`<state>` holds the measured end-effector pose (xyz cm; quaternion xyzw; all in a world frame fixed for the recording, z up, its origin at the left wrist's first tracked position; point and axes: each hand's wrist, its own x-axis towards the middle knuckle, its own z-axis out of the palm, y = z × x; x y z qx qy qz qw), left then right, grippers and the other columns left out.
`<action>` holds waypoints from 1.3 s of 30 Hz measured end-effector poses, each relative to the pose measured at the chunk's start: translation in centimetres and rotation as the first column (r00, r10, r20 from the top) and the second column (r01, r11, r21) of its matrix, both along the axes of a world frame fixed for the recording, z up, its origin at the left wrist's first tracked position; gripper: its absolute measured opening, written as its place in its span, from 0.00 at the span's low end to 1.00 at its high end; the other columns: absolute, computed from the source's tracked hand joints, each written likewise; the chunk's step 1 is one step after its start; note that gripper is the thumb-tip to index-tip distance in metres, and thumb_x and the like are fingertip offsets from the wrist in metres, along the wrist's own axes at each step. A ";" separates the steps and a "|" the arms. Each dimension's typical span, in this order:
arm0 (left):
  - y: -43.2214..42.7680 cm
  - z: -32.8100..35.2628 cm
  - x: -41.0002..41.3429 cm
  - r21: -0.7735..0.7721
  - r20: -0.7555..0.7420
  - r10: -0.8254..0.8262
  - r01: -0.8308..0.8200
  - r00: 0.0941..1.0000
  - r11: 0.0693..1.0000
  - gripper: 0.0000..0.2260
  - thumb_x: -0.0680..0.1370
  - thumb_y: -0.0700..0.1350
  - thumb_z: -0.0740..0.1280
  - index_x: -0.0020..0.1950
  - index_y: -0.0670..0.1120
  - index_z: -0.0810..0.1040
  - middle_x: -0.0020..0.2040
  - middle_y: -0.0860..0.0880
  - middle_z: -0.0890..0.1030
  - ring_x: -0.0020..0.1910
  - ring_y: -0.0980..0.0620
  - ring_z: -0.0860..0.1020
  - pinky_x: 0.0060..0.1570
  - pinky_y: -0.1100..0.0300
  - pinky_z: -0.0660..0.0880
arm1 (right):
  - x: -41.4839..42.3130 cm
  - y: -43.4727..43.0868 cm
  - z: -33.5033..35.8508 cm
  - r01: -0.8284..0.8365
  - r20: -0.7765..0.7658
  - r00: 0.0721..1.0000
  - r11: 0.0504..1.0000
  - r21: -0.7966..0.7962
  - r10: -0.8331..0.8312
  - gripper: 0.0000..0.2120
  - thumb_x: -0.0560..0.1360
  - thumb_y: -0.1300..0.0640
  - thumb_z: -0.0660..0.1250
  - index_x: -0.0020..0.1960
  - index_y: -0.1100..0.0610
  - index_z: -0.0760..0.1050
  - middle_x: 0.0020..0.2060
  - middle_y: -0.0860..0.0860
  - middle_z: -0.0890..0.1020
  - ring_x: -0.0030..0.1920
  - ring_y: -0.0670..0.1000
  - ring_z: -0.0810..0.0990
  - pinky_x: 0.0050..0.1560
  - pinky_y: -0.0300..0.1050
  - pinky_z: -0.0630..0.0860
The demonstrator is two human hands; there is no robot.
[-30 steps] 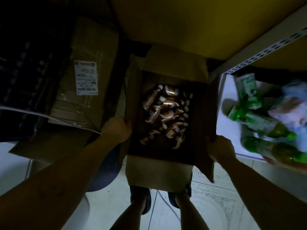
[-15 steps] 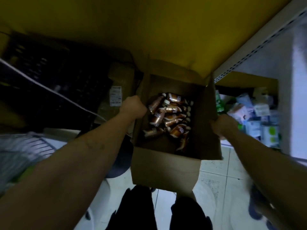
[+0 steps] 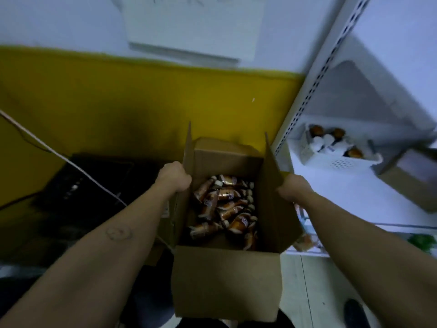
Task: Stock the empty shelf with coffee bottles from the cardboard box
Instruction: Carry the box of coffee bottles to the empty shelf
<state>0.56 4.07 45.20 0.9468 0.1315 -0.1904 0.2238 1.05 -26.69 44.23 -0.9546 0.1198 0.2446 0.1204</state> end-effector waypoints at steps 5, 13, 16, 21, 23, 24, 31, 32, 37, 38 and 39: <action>-0.9 4.6 -6.4 0.002 0.142 0.044 -0.044 0.989 0.999 0.13 0.75 0.41 0.62 0.31 0.43 0.65 0.30 0.46 0.69 0.26 0.50 0.67 0.25 0.60 0.65 | -4.5 -1.5 4.2 -0.057 0.074 0.996 0.996 0.073 0.052 0.14 0.78 0.56 0.61 0.51 0.67 0.78 0.47 0.65 0.82 0.44 0.63 0.81 0.48 0.56 0.80; -4.7 6.5 -20.8 -0.018 0.169 0.136 -0.135 0.976 0.991 0.13 0.74 0.40 0.63 0.30 0.45 0.65 0.29 0.48 0.69 0.26 0.51 0.67 0.25 0.60 0.64 | -14.8 -5.1 5.2 -0.149 0.121 0.983 0.985 0.083 0.138 0.13 0.77 0.55 0.64 0.53 0.65 0.76 0.50 0.63 0.81 0.47 0.62 0.81 0.47 0.55 0.81; -5.5 6.3 -26.1 -0.055 0.122 0.181 -0.176 0.976 0.983 0.14 0.74 0.40 0.63 0.29 0.45 0.65 0.28 0.48 0.70 0.25 0.51 0.68 0.24 0.60 0.65 | -18.8 -5.8 4.8 -0.163 0.080 0.985 0.983 0.083 0.156 0.13 0.76 0.54 0.65 0.51 0.65 0.77 0.48 0.61 0.80 0.44 0.61 0.81 0.40 0.50 0.80; -5.6 4.1 -34.4 -0.049 0.013 0.180 -0.180 0.984 0.983 0.13 0.74 0.42 0.63 0.30 0.46 0.65 0.29 0.49 0.71 0.26 0.51 0.70 0.24 0.61 0.66 | -24.9 -6.7 2.6 -0.227 -0.020 0.973 0.971 0.070 0.229 0.14 0.77 0.54 0.64 0.54 0.64 0.77 0.45 0.59 0.79 0.49 0.60 0.80 0.41 0.45 0.74; -5.3 3.0 -37.5 -0.041 -0.031 0.188 -0.190 0.982 0.981 0.12 0.73 0.42 0.63 0.30 0.46 0.66 0.29 0.48 0.72 0.26 0.51 0.70 0.23 0.62 0.66 | -27.9 -6.5 1.3 -0.239 -0.086 0.966 0.969 0.061 0.244 0.13 0.78 0.54 0.63 0.52 0.64 0.76 0.51 0.62 0.80 0.52 0.60 0.80 0.42 0.45 0.74; -5.1 2.4 -39.1 -0.040 -0.049 0.189 -0.191 0.981 0.981 0.12 0.73 0.42 0.63 0.30 0.46 0.66 0.30 0.48 0.72 0.26 0.51 0.70 0.21 0.63 0.66 | -29.5 -6.3 0.8 -0.252 -0.128 0.958 0.967 0.047 0.256 0.14 0.79 0.53 0.62 0.46 0.64 0.75 0.51 0.64 0.80 0.51 0.60 0.80 0.42 0.46 0.75; -2.2 -1.5 -52.5 -0.052 -0.107 0.153 -0.160 0.982 0.986 0.14 0.74 0.43 0.63 0.28 0.47 0.67 0.28 0.50 0.72 0.26 0.53 0.71 0.23 0.63 0.65 | -43.2 -4.1 -2.3 -0.139 -0.216 0.967 0.990 0.007 0.138 0.10 0.78 0.56 0.64 0.50 0.64 0.74 0.41 0.58 0.78 0.33 0.52 0.78 0.22 0.40 0.69; -1.4 -1.7 -54.7 -0.059 -0.106 0.150 -0.157 0.983 0.986 0.14 0.74 0.44 0.63 0.28 0.47 0.68 0.28 0.50 0.72 0.27 0.53 0.71 0.23 0.63 0.65 | -45.6 -3.5 -2.5 -0.110 -0.221 0.969 0.994 0.011 0.110 0.10 0.78 0.56 0.65 0.50 0.64 0.75 0.41 0.57 0.79 0.34 0.52 0.79 0.23 0.39 0.70; 1.4 -0.3 -65.4 0.066 -0.040 0.055 -0.053 0.998 0.996 0.14 0.76 0.53 0.62 0.30 0.54 0.68 0.27 0.56 0.69 0.25 0.61 0.67 0.21 0.68 0.56 | -56.8 -0.3 -2.3 -0.037 -0.190 0.981 0.998 0.049 0.046 0.10 0.76 0.56 0.67 0.53 0.62 0.75 0.43 0.58 0.80 0.37 0.53 0.82 0.27 0.41 0.74; 2.0 -0.5 -67.0 0.054 -0.025 0.045 -0.044 0.999 0.998 0.14 0.75 0.51 0.62 0.30 0.53 0.68 0.28 0.55 0.70 0.26 0.61 0.68 0.22 0.68 0.58 | -59.0 0.2 -2.0 -0.021 -0.187 0.982 0.998 0.061 0.033 0.10 0.75 0.56 0.68 0.52 0.62 0.75 0.43 0.57 0.80 0.38 0.53 0.81 0.27 0.42 0.74; 2.6 -0.9 -68.5 0.017 -0.036 0.065 -0.064 0.997 0.998 0.13 0.75 0.48 0.63 0.31 0.51 0.68 0.29 0.54 0.71 0.28 0.59 0.69 0.24 0.67 0.61 | -61.0 0.7 -1.6 -0.005 -0.190 0.982 0.997 0.073 0.019 0.10 0.75 0.56 0.68 0.52 0.61 0.75 0.42 0.57 0.79 0.38 0.54 0.81 0.28 0.42 0.74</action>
